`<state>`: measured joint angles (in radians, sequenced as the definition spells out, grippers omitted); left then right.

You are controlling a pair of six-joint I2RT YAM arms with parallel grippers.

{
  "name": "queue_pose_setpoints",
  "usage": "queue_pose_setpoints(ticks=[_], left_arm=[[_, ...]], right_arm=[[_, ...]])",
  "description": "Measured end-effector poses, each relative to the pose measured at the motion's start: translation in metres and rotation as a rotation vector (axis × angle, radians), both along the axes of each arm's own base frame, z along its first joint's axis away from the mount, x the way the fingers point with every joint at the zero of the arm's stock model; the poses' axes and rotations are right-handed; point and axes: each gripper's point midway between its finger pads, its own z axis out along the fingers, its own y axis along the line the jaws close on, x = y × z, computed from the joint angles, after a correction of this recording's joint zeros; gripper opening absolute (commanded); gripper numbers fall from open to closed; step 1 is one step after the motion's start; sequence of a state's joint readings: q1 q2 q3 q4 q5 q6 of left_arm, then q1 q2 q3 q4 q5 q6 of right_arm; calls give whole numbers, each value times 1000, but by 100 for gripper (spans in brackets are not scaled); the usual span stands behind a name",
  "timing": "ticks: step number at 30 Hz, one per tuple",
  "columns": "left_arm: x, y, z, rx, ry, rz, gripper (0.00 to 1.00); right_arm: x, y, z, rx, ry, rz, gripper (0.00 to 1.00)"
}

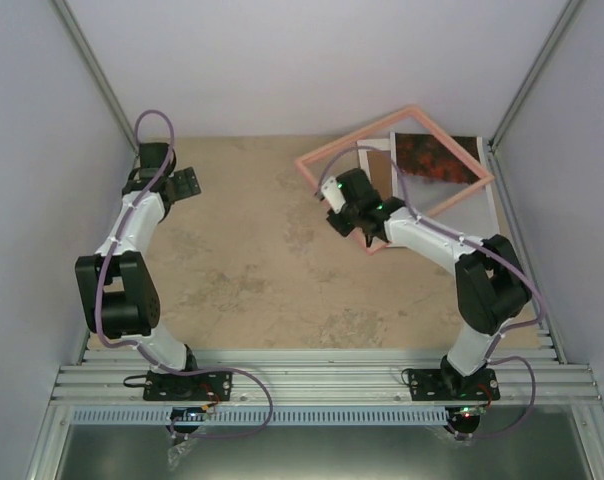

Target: Put the photo into the frame

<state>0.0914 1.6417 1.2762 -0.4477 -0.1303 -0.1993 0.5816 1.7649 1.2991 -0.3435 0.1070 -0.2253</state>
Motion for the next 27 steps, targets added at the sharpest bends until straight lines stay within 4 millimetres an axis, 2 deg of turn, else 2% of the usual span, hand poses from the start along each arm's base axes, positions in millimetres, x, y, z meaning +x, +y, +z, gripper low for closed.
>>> queue_pose_setpoints(ticks=[5, 10, 15, 19, 22, 26, 27], left_arm=[[6, 4, 18, -7, -35, 4, 99], [6, 16, 36, -18, -74, 31, 99], [4, 22, 40, -26, -85, 44, 99], [4, 21, 40, -25, -84, 42, 99], [4, 21, 38, -25, -80, 38, 99], [0, 18, 28, -28, -57, 23, 99], [-1, 18, 26, -29, -52, 22, 99]], right_arm=[[-47, 51, -10, -35, -17, 206, 0], [-86, 91, -20, -45, -30, 443, 1], [-118, 134, -23, -24, -87, 732, 1], [-146, 163, -38, 0, -73, 917, 1], [-156, 173, -49, 16, -35, 958, 0], [-164, 167, -71, -4, 53, 946, 1], [-166, 166, -74, -6, 72, 940, 5]])
